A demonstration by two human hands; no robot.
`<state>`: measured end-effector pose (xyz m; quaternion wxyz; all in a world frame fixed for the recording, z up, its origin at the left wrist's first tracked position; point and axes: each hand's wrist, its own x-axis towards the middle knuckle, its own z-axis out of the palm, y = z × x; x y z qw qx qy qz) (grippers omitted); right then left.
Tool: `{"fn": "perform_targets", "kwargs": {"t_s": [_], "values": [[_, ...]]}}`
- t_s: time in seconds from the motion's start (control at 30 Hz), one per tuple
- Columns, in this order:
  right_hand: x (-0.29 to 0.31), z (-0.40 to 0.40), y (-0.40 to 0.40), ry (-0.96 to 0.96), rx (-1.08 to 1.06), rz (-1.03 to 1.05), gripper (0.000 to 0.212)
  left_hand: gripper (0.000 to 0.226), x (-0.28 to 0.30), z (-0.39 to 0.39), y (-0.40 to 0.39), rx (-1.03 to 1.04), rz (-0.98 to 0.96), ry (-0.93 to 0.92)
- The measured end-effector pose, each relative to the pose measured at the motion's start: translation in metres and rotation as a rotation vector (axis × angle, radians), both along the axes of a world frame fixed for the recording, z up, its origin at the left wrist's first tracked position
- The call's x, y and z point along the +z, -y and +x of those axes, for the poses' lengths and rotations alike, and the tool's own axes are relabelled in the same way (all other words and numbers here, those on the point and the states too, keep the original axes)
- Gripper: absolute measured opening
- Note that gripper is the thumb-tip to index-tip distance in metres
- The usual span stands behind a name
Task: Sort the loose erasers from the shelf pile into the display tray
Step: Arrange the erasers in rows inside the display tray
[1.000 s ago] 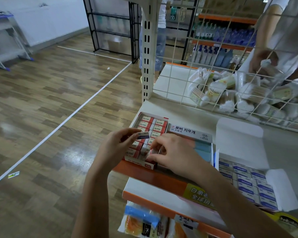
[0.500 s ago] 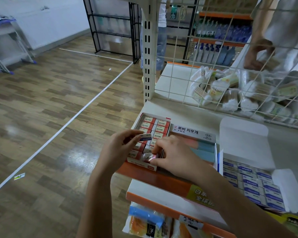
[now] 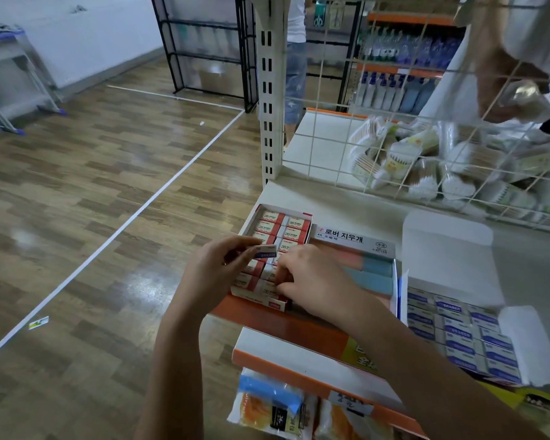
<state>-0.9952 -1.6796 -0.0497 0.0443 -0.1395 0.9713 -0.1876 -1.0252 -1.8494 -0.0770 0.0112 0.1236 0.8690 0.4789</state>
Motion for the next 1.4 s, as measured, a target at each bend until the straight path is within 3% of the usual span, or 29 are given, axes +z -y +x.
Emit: {"fn": "perform_targets", "kwargs": {"t_s": [0.17,0.4,0.67,0.83,1.4], "values": [[0.011,0.008,-0.019,-0.047,-0.009,-0.083,0.019,0.018,0.007,0.0,-0.009,0.005,-0.051,-0.025],[0.035,0.034,-0.1,-0.09,-0.265,-0.091,0.023,0.021,0.034,0.002,-0.077,-0.19,-0.034,-0.1],[0.03,0.08,-0.193,-0.065,-0.634,-0.046,0.023,0.016,0.049,0.028,-0.173,-0.49,-0.159,-0.152],[0.022,0.106,-0.225,-0.054,-0.775,0.004,0.024,0.019,0.041,0.048,-0.224,-0.571,-0.267,-0.17],[-0.002,0.127,-0.239,-0.012,-0.792,-0.038,0.019,0.026,0.012,0.069,-0.267,-0.56,-0.604,-0.28]]}}
